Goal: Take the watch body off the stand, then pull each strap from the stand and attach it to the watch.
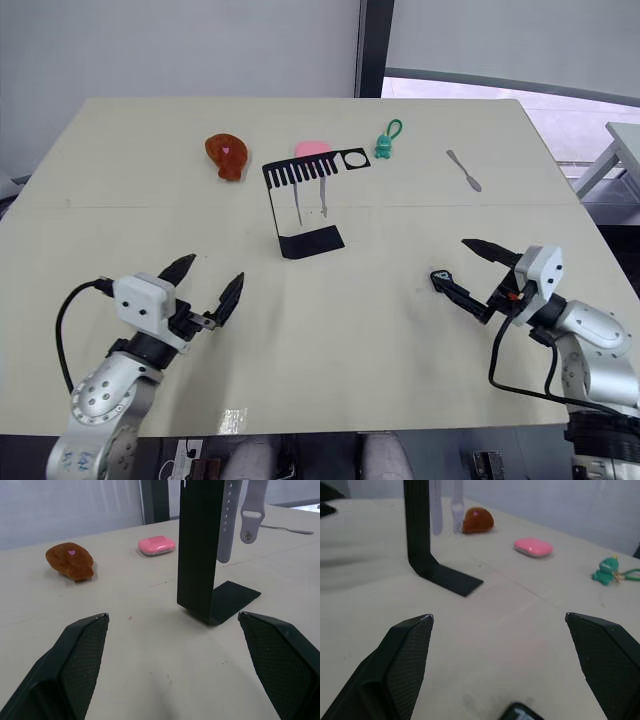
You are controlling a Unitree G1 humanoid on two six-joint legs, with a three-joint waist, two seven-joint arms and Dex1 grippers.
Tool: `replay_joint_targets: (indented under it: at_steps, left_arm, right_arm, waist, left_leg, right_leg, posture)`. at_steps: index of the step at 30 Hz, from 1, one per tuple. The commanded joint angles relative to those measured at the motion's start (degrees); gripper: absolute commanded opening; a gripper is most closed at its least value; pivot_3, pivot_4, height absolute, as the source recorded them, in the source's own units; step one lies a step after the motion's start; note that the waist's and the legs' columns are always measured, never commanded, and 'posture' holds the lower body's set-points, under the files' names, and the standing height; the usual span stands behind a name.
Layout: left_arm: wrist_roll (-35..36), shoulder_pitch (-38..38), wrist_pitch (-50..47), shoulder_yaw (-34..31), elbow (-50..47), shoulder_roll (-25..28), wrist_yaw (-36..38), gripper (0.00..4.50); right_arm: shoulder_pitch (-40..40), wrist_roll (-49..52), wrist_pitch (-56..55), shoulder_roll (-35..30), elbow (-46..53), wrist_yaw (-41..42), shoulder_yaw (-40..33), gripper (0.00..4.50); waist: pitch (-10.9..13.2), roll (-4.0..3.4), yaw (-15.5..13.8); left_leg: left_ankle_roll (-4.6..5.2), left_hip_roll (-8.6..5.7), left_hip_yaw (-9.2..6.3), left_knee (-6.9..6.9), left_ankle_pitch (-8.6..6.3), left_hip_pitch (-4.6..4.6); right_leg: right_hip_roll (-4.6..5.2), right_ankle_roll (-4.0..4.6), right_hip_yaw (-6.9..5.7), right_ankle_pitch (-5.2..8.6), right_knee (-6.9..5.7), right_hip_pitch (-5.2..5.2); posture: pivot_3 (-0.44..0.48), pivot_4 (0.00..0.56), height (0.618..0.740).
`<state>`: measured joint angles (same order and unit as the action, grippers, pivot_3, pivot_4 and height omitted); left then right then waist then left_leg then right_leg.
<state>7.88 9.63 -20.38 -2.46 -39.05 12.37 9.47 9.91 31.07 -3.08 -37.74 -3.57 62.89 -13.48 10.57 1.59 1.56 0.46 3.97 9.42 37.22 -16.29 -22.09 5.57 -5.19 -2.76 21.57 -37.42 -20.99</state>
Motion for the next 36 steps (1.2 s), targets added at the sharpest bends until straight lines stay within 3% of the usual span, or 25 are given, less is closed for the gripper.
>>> replay_joint_targets:
  at_steps: [1, 6, 14, 21, 36]
  left_arm:
    - [-5.42, -2.41, 0.37, 5.73, 1.0, -2.82, -4.37, 4.5]
    - [-10.97, -7.1, 1.84, 9.72, 6.21, -6.39, -8.54, 4.5]
    - [-16.24, -14.51, 3.97, 10.98, 15.55, -10.65, -13.68, 4.5]
    - [-15.41, -19.09, 5.8, 8.24, 22.15, -14.61, -17.42, 4.5]
    - [-17.43, -24.7, 10.52, 9.25, 31.93, -16.07, -19.1, 4.5]
  right_arm:
    - [0.91, 1.12, 1.33, 1.15, 4.57, 1.8, 2.62, 4.48]
    - [1.94, -0.89, -2.46, 3.66, 4.6, 2.54, 4.83, 4.48]
    - [1.16, 0.14, -1.0, 4.34, 4.68, 3.69, 5.51, 4.48]
    - [0.51, 0.2, -0.62, 4.48, 5.39, 3.74, 5.78, 4.48]
    - [-0.9, 0.42, 2.04, 5.28, 7.81, 3.91, 7.44, 4.48]
  waist:
    - [0.0, 0.0, -0.13]
    - [0.0, 0.0, -0.17]
    - [0.0, 0.0, -0.13]
    - [0.0, 0.01, -0.19]
    - [0.01, 0.01, -0.23]
  left_leg:
    - [0.0, 0.0, -0.01, 0.01, 0.0, 0.0]
    - [0.03, -0.03, -0.03, 0.03, 0.01, -0.06]
    - [0.08, -0.02, -0.03, 0.08, 0.07, -0.06]
    - [0.07, -0.03, -0.04, 0.1, 0.13, -0.06]
    - [0.05, -0.05, -0.05, 0.08, 0.18, -0.08]
  right_leg:
    - [0.01, 0.0, -0.01, 0.0, 0.0, 0.01]
    - [0.04, 0.0, -0.04, 0.0, -0.01, -0.03]
    - [0.06, -0.01, -0.06, -0.01, -0.03, -0.02]
    - [0.08, -0.02, -0.07, -0.01, -0.05, -0.02]
    - [0.08, -0.04, -0.11, -0.02, -0.05, -0.04]
  posture:
    - [0.0, 0.15, 0.74]
    - [0.0, 0.15, 0.74]
    - [0.0, 0.15, 0.74]
    - [0.0, 0.15, 0.74]
    - [0.0, 0.15, 0.74]
